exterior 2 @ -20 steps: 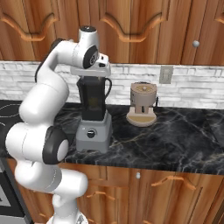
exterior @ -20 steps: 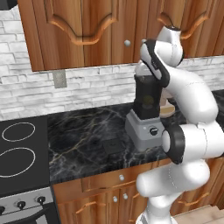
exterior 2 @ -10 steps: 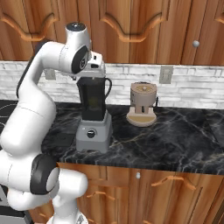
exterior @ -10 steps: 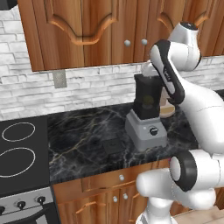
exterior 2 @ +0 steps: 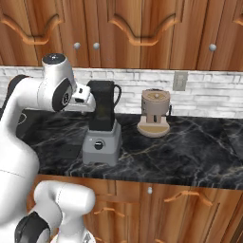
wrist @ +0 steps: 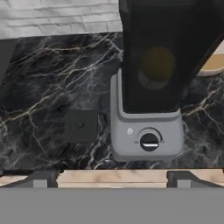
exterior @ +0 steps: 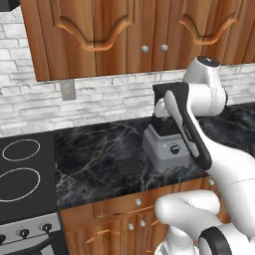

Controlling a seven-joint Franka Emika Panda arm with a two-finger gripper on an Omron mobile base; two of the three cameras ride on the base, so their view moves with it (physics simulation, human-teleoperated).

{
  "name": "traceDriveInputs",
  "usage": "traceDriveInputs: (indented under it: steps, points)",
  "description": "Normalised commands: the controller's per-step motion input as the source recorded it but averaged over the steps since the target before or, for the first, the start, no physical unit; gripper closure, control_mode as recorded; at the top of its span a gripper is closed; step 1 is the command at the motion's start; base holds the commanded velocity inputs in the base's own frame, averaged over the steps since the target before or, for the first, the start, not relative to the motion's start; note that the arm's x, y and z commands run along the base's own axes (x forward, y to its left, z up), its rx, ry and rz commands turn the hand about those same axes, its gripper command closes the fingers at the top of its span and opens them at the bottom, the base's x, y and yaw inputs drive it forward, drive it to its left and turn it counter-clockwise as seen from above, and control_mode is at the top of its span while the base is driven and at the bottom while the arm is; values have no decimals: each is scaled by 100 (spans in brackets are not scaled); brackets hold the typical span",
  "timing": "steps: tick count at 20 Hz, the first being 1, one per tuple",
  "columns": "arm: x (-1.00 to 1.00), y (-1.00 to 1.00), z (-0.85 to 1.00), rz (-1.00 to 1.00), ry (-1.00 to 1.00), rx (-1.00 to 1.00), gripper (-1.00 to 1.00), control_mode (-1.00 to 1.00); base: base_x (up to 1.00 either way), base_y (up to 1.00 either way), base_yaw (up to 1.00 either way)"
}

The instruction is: Grab the onion and lemon from the fridge, place them in the blender, close the lid, and turn on the blender to create a marinade.

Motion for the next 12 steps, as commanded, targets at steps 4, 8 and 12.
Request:
traceDriveInputs:
  steps: [4, 8, 12]
  points:
    - [-44, 18, -57, 0, 12, 0, -100, -100, 0, 0, 0]
    - [-12, 9, -32, 0, 15, 0, -100, -100, 0, 0, 0]
    - [0, 0, 0, 0, 0, 0, -100, 100, -84, 12, 0]
